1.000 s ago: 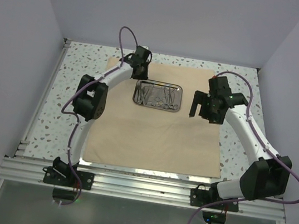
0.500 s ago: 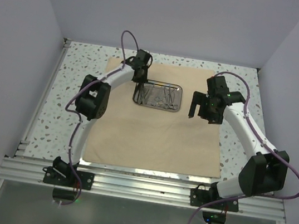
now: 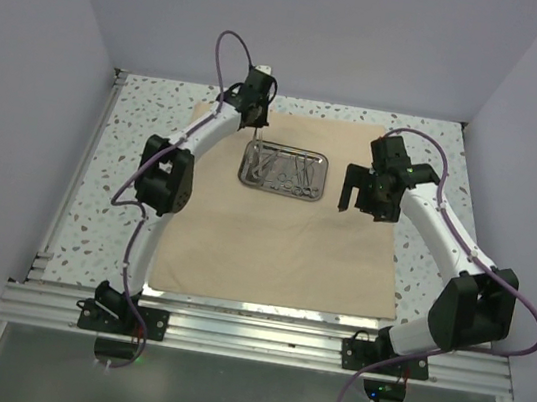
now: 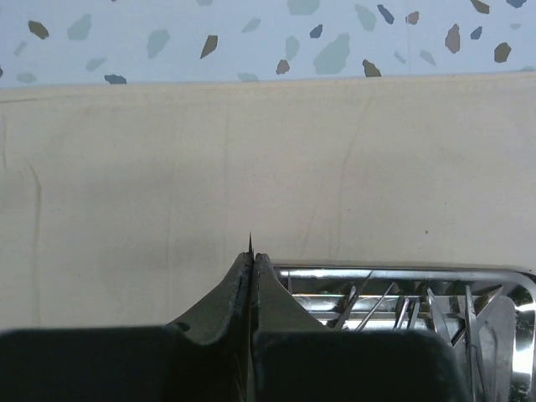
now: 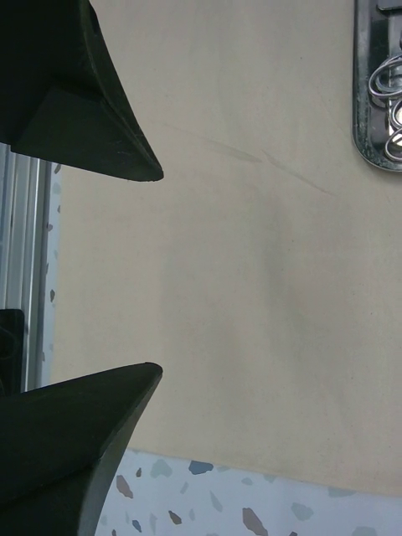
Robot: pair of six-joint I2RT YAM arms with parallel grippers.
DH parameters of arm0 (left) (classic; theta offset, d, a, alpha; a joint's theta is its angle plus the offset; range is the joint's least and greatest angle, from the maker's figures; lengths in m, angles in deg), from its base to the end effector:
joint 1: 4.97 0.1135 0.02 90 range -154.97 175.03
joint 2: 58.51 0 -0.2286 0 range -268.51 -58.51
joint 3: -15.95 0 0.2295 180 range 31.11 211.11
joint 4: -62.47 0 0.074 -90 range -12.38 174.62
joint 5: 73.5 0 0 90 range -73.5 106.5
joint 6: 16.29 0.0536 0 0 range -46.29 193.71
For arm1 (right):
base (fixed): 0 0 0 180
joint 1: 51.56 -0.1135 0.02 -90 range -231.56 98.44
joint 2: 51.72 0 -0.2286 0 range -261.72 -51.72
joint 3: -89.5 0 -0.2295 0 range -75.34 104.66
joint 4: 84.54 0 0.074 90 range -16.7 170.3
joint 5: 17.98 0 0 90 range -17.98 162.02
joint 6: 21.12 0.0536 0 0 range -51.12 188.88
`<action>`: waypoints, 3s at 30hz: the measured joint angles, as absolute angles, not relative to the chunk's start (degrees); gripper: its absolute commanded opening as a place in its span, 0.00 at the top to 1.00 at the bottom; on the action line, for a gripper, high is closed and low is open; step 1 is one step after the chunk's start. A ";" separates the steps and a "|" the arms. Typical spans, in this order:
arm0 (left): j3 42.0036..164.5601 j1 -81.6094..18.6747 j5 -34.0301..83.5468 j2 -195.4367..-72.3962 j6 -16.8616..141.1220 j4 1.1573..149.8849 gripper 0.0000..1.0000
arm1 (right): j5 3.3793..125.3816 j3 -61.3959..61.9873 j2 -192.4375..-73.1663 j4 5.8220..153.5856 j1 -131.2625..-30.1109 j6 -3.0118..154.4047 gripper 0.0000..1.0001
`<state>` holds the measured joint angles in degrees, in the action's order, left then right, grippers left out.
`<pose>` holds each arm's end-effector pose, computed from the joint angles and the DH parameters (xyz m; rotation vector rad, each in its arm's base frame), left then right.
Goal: Open and lay out the surgical kit
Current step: Pick up the medical item from the container, then place the medical item in the surgical kit, then pick up the medical item from the container.
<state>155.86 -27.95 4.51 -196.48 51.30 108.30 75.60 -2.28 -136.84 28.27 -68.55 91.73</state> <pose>0.4741 -0.1890 0.1867 -0.0921 2.3193 -0.1561 0.2739 0.0802 0.2390 0.1570 2.6880 0.1319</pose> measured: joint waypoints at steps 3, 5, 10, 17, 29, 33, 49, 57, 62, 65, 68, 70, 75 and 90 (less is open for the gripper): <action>156.39 -27.93 4.01 -195.21 51.95 108.56 1.00 | 75.55 -2.28 -136.84 28.51 -68.55 91.71 0.07; 156.36 -27.93 3.77 -193.99 52.13 108.96 1.00 | 75.55 -2.28 -136.84 28.57 -68.55 91.71 0.07; 153.54 -27.93 3.39 -188.61 52.26 109.85 1.00 | 75.49 -2.28 -136.84 28.77 -68.55 91.62 0.07; 135.29 -30.42 4.07 -170.23 48.50 108.96 1.00 | 76.53 -2.30 -135.88 28.71 -68.49 91.27 0.08; 117.68 -51.69 7.50 -163.63 27.08 107.84 1.00 | 81.43 -0.66 -122.24 23.22 -67.92 95.32 0.10; 119.01 -55.60 4.68 -166.12 22.07 109.18 1.00 | 81.43 -3.05 -116.30 22.19 -67.88 97.24 0.10; 110.81 -64.76 -1.26 -167.24 11.63 109.90 1.00 | 81.58 -8.31 -109.67 15.31 -67.72 97.35 0.11; 108.63 -65.50 -2.86 -167.59 10.25 110.22 0.69 | 81.61 -10.19 -109.67 14.91 -67.74 97.09 0.11; 110.53 -65.48 -4.12 -168.05 11.45 112.06 0.63 | 81.63 -10.24 -109.89 15.05 -67.74 96.89 0.11; 115.29 -65.48 -5.48 -169.01 13.70 114.51 0.62 | 81.63 -10.22 -110.90 15.26 -67.74 96.87 0.11; 121.15 -64.91 -6.68 -169.62 17.81 116.67 0.54 | 81.78 -9.93 -111.86 15.33 -67.74 96.83 0.11; 125.68 -63.66 -7.03 -170.10 21.48 117.42 0.49 | 82.00 -9.30 -112.49 15.48 -67.74 96.67 0.11; 129.70 -55.01 -7.38 -170.14 30.82 116.85 0.49 | 82.55 -6.78 -112.84 15.68 -67.74 96.21 0.10; 147.32 -29.39 3.13 -189.29 46.05 113.26 0.76 | 81.67 -6.06 -112.49 18.54 -67.74 96.28 0.08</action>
<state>147.32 -29.39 3.13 -189.29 46.05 113.26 81.67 -6.06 -112.49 18.54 -67.74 96.28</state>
